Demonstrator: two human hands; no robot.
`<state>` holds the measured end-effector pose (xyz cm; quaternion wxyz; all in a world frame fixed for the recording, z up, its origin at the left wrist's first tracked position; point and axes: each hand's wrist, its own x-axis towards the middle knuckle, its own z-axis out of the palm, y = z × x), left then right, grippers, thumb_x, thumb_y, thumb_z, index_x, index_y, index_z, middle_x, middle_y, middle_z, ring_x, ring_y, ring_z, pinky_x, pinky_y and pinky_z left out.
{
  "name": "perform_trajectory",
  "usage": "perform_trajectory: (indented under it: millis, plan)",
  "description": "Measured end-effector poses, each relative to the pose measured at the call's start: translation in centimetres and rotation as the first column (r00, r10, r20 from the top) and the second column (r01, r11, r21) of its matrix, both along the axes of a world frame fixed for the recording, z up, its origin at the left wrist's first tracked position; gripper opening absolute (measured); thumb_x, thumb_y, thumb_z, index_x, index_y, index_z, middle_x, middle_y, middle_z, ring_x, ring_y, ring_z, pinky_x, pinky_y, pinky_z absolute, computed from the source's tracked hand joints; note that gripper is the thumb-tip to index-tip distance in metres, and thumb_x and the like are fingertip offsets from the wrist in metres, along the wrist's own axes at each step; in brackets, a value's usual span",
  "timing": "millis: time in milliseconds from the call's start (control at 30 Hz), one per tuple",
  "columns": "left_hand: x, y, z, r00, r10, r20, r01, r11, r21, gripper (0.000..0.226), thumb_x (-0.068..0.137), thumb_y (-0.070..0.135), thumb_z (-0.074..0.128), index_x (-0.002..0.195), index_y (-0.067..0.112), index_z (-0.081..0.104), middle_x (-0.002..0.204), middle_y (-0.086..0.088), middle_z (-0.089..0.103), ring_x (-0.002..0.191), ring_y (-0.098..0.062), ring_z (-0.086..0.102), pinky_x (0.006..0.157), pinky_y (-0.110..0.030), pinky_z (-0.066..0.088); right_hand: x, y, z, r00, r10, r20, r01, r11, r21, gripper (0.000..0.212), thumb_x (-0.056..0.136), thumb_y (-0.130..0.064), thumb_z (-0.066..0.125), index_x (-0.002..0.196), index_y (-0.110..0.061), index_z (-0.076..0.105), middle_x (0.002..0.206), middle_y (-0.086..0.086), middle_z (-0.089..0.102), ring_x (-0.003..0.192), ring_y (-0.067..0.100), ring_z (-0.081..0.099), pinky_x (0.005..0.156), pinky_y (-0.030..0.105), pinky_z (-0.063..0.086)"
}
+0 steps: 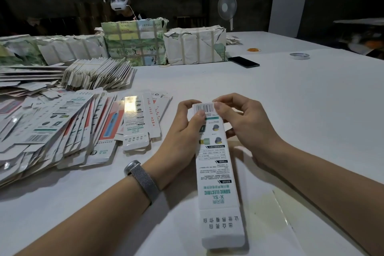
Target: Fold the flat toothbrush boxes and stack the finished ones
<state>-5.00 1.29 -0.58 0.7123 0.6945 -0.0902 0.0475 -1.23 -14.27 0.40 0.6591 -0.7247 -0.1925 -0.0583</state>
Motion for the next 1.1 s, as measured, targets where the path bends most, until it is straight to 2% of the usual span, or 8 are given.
perform_trajectory:
  millis: [133,300,533,667,833,933,1000,1100]
  plan:
    - [0.6,0.0,-0.3,0.997,0.074,0.028,-0.071,0.993,-0.096,0.01,0.105,0.036,0.05,0.113,0.037,0.045,0.086,-0.003,0.077,0.07,-0.025,0.074,0.057,-0.037,0.058,-0.7,0.3,0.8,0.986,-0.029,0.167,0.091,0.923,-0.375,0.05,0.092,-0.046,0.064,0.138,-0.031,0.051,0.118,-0.013,0.054,0.097,0.006,0.062,0.078,0.026,0.057]
    - [0.7,0.3,0.2,0.983,0.175,0.062,-0.159,0.966,-0.204,0.048,0.08,0.051,0.064,0.117,0.027,0.045,0.076,-0.001,0.074,0.058,-0.017,0.069,0.047,-0.031,0.053,-2.6,1.1,2.5,0.942,0.125,0.312,0.167,0.633,-0.756,0.076,0.075,-0.066,0.057,0.143,-0.043,0.034,0.132,-0.015,0.041,0.111,0.013,0.057,0.093,0.039,0.051]
    - [1.1,2.2,0.0,0.981,0.178,0.081,-0.173,0.983,-0.065,0.011,0.104,0.04,0.046,0.111,0.047,0.051,0.1,-0.01,0.066,0.068,-0.02,0.067,0.043,-0.03,0.05,-3.0,-4.5,4.7,0.937,-0.036,0.348,0.316,0.511,-0.799,0.068,0.087,-0.046,0.062,0.15,-0.035,0.038,0.13,-0.011,0.051,0.107,0.013,0.057,0.088,0.034,0.052]
    - [1.8,3.8,-0.8,0.962,0.177,0.21,-0.209,0.967,0.144,0.029,0.089,0.061,0.057,0.117,0.055,0.052,0.088,0.008,0.07,0.054,-0.014,0.066,0.039,-0.032,0.045,-3.1,-14.3,5.6,0.92,-0.235,0.313,0.364,0.218,-0.905,0.064,0.088,-0.049,0.061,0.147,-0.033,0.042,0.132,-0.007,0.051,0.112,0.017,0.055,0.093,0.035,0.049]
    - [6.5,6.9,-6.0,0.961,0.13,0.245,-0.206,0.924,0.321,0.059,0.078,0.081,0.058,0.125,0.046,0.059,0.086,0.012,0.071,0.055,-0.018,0.067,0.034,-0.034,0.051,-4.0,-27.6,4.9,0.773,-0.54,0.332,0.323,-0.114,-0.939,0.042,0.089,-0.042,0.056,0.128,-0.027,0.05,0.125,0.0,0.05,0.116,0.025,0.052,0.086,0.035,0.045]
    - [12.0,10.5,-10.9,0.965,0.097,0.242,-0.202,0.867,0.456,0.049,0.087,0.068,0.061,0.132,0.049,0.056,0.098,0.019,0.071,0.076,-0.007,0.071,0.033,-0.023,0.046,-4.5,-32.7,3.0,0.72,-0.578,0.385,0.315,-0.222,-0.923,0.038,0.09,-0.036,0.052,0.125,-0.023,0.05,0.126,0.003,0.049,0.118,0.027,0.048,0.084,0.035,0.043]
    - [14.4,11.2,-13.7,0.939,0.157,0.305,-0.298,0.815,0.498,0.051,0.082,0.058,0.07,0.131,0.049,0.056,0.096,0.019,0.068,0.074,-0.002,0.068,0.038,-0.019,0.046,-4.4,-35.1,2.4,0.675,-0.589,0.445,0.31,-0.321,-0.895,0.041,0.094,-0.035,0.047,0.133,-0.024,0.048,0.135,0.006,0.048,0.123,0.029,0.046,0.094,0.04,0.042]
    - [14.6,8.6,-15.3,0.926,0.243,0.289,-0.368,0.749,0.55,0.051,0.062,0.037,0.082,0.103,0.054,0.057,0.083,0.006,0.055,0.073,-0.026,0.056,0.046,-0.017,0.039,-3.6,-36.9,2.0,0.601,-0.611,0.516,0.322,-0.406,-0.856,0.043,0.097,-0.035,0.042,0.139,-0.026,0.047,0.139,0.005,0.046,0.124,0.029,0.044,0.098,0.046,0.038]
